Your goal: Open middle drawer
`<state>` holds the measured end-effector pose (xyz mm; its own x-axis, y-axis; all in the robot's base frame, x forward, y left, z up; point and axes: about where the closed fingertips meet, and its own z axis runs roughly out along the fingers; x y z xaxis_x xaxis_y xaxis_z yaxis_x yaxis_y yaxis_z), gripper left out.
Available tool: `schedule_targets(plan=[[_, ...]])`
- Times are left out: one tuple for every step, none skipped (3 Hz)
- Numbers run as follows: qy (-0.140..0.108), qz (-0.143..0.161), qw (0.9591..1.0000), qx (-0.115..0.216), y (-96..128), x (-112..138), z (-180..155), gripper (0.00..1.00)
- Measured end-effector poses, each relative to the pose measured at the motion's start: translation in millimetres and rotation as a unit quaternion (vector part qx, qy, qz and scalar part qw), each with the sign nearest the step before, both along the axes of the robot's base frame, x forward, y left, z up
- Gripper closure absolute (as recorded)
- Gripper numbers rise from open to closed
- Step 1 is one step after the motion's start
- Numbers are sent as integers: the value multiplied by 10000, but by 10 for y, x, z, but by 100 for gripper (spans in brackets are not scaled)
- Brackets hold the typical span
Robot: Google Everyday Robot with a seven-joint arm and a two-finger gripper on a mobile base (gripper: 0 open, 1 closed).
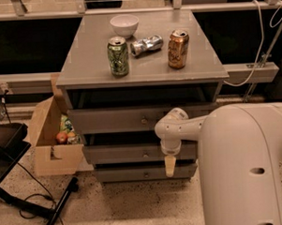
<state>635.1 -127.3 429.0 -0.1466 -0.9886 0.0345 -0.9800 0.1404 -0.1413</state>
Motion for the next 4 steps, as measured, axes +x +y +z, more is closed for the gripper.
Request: schedule_targets(plan=[[0, 0, 10000, 0, 0, 0, 0, 0], [236, -113, 9997, -31, -58, 115, -218, 26], [277, -143, 9995, -40, -70, 124, -227, 50], [350, -193, 9991, -110, -88, 100, -195, 72]])
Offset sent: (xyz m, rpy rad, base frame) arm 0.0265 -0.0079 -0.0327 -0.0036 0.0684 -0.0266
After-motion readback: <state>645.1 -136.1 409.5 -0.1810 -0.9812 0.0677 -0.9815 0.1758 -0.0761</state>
